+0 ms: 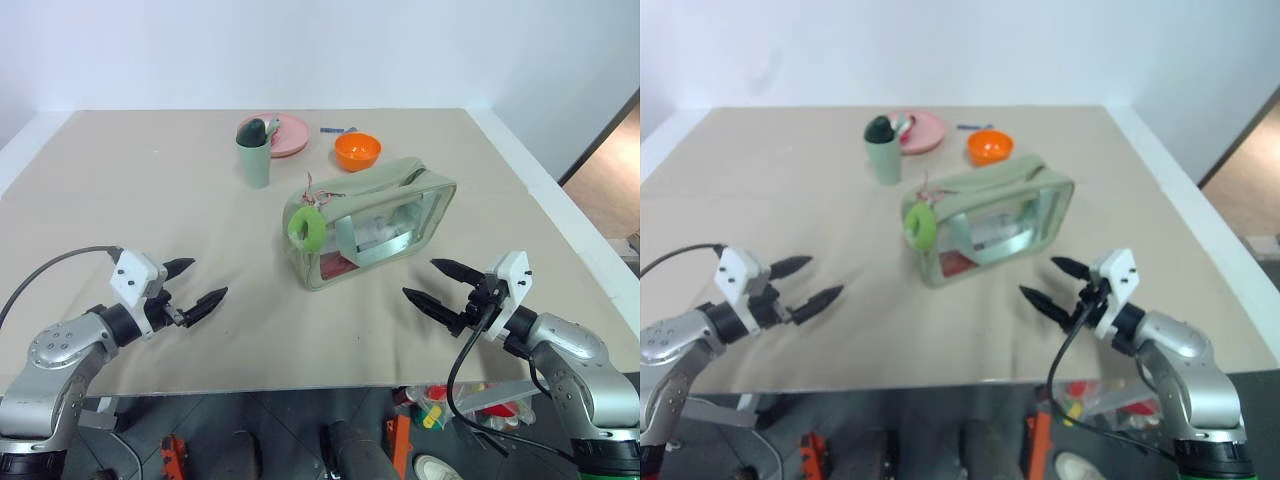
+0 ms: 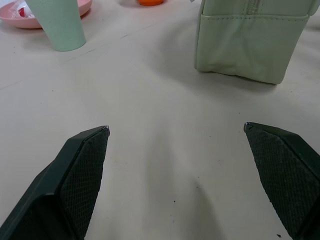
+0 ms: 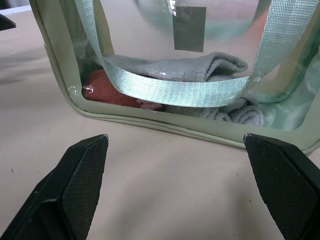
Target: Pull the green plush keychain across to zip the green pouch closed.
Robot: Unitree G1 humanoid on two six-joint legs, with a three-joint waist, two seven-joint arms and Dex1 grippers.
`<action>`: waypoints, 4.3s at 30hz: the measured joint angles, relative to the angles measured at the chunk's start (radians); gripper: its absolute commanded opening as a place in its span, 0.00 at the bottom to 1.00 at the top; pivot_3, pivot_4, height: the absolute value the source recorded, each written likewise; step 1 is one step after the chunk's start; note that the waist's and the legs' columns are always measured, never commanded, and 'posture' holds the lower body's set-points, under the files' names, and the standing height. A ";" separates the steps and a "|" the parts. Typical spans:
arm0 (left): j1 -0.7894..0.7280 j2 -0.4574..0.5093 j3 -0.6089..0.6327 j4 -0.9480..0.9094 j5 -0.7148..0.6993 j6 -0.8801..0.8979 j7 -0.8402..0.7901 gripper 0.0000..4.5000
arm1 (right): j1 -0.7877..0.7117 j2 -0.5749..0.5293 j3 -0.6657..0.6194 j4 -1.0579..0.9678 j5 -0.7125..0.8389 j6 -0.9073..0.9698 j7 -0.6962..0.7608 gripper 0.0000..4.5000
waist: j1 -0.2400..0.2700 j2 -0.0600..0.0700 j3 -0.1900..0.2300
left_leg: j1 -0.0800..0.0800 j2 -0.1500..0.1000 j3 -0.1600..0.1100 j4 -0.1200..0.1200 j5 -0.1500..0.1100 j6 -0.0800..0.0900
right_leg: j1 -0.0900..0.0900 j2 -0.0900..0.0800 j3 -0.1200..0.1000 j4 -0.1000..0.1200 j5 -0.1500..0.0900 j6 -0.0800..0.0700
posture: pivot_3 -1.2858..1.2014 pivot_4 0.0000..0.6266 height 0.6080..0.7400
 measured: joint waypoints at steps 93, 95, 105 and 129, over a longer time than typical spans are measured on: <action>-0.273 0.118 -0.193 -0.172 -0.182 0.228 -0.193 1.00 | -1.010 0.138 0.515 -0.006 -0.394 0.558 0.199 0.76 | 0.002 0.002 0.009 | -0.016 0.002 -0.004 0.012 -0.002 0.002 | -0.013 0.003 -0.004 0.010 0.005 0.007 | 0.52 0.24 1.00; -0.267 0.119 -0.193 -0.173 -0.179 0.228 -0.193 1.00 | -1.007 0.131 0.443 -0.036 -0.329 0.611 0.198 0.92 | 0.002 0.002 0.009 | -0.016 0.002 -0.004 0.012 -0.002 0.002 | -0.013 0.003 -0.004 0.010 0.004 0.007 | 0.52 0.24 1.00; -0.254 0.122 -0.187 -0.178 -0.180 0.228 -0.189 1.00 | -0.868 -0.009 0.110 -0.030 -0.098 0.681 0.196 0.99 | 0.002 0.001 0.009 | -0.015 0.002 -0.004 0.012 -0.002 0.002 | -0.012 0.003 -0.004 0.009 0.004 0.007 | 0.52 0.24 1.00; -0.307 0.066 -0.159 -0.178 -0.234 0.238 -0.128 1.00 | -0.499 0.077 0.070 0.060 -0.052 0.298 0.128 0.07 | -0.002 0.001 0.008 | -0.011 0.002 -0.004 0.012 0.000 0.003 | -0.011 0.005 -0.002 0.012 0.006 0.007 | 0.52 0.24 1.00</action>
